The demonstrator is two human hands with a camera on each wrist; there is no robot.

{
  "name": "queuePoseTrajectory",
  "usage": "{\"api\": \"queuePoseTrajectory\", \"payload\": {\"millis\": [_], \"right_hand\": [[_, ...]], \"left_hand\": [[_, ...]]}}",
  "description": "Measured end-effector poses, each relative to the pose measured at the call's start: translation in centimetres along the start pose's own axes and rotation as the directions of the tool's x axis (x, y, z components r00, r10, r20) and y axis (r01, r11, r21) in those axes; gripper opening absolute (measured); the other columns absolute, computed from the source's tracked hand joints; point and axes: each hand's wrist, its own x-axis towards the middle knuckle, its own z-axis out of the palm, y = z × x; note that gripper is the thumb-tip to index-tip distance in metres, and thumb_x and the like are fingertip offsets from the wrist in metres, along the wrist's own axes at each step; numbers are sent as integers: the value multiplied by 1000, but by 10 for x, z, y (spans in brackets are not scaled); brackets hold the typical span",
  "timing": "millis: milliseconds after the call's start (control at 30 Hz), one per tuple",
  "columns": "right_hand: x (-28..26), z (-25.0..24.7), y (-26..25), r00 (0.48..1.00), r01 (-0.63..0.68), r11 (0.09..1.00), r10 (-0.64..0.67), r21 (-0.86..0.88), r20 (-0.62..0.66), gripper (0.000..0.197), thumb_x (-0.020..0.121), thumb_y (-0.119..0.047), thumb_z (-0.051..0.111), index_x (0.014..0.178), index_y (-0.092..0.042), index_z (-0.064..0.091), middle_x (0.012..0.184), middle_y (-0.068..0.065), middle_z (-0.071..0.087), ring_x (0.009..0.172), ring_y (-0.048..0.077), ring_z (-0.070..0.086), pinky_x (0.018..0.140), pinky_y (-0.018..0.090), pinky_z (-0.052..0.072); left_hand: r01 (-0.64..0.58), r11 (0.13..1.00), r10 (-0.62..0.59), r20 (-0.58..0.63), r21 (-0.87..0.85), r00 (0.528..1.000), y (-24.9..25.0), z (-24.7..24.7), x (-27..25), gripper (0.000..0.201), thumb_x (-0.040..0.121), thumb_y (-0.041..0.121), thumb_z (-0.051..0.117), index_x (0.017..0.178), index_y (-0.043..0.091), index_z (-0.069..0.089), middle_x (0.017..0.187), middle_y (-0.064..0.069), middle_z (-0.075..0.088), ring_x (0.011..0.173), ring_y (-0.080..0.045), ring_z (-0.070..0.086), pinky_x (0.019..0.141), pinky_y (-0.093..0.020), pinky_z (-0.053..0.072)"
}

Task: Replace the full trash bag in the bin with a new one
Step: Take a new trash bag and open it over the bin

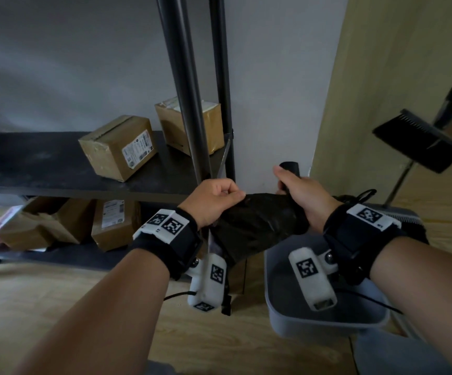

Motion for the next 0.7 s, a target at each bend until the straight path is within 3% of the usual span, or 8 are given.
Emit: {"api": "queuePoseTrajectory", "payload": {"millis": [100,233,333,433,500,567,633,700], "right_hand": [[12,-29,-6,993,18,995,-7,96,-114,36,86,-39,65,63,-18,47,39,-3,46,32,12,42,39,18,39],[18,-60,-10,990,-10,998,19,68,-141,37,85,-43,64,63,-20,45,40,-4,45,30,11,38,35,17,36],[13,-41,-5,998,-62,998,62,-1,-26,36,85,-45,62,65,-19,49,46,-1,47,33,13,43,37,20,40],[-1,-9,-2,992,-86,996,88,-28,89,34,88,-44,55,75,-12,56,58,5,56,47,18,56,49,27,53],[-8,9,-1,987,-25,994,42,-110,156,34,90,-44,53,84,-11,61,73,7,61,67,21,61,67,33,54],[-15,25,-1,978,104,951,-45,-293,202,35,89,-49,54,89,-15,63,85,6,63,80,21,60,76,33,48],[-23,38,-2,955,213,900,-110,-381,276,32,88,-48,56,88,-17,64,82,7,61,73,20,59,67,30,47],[-29,50,1,910,292,866,-121,-406,398,24,88,-41,60,88,-18,64,75,4,61,57,13,56,52,24,45]], "left_hand": [[16,999,-14,-47,51,999,-4,-12,-2,23,92,24,58,94,3,65,82,-9,65,78,-15,60,80,-27,48],[25,997,-24,-4,78,1000,-4,-13,-3,28,93,28,56,96,2,65,86,-9,64,81,-15,59,79,-24,46],[130,987,-139,103,89,985,-6,-3,-4,32,93,36,54,101,9,70,92,-4,68,86,-13,63,82,-22,48],[206,947,-248,155,247,956,-22,-10,-6,28,91,37,57,96,15,72,96,-3,70,91,-14,64,87,-27,48],[268,901,-334,149,342,931,-39,-23,-12,16,88,35,63,83,22,72,93,1,69,93,-14,62,84,-24,45],[349,842,-440,152,411,885,-56,-39,-21,14,86,36,65,75,29,69,96,1,68,96,-16,61,85,-24,42],[431,757,-549,122,491,827,-72,-55,-35,16,89,37,61,89,24,71,107,-2,66,100,-17,58,86,-25,40],[514,644,-638,28,566,769,-93,-74,-48,30,90,38,59,109,16,69,111,0,61,107,-20,57,86,-26,39]]}}
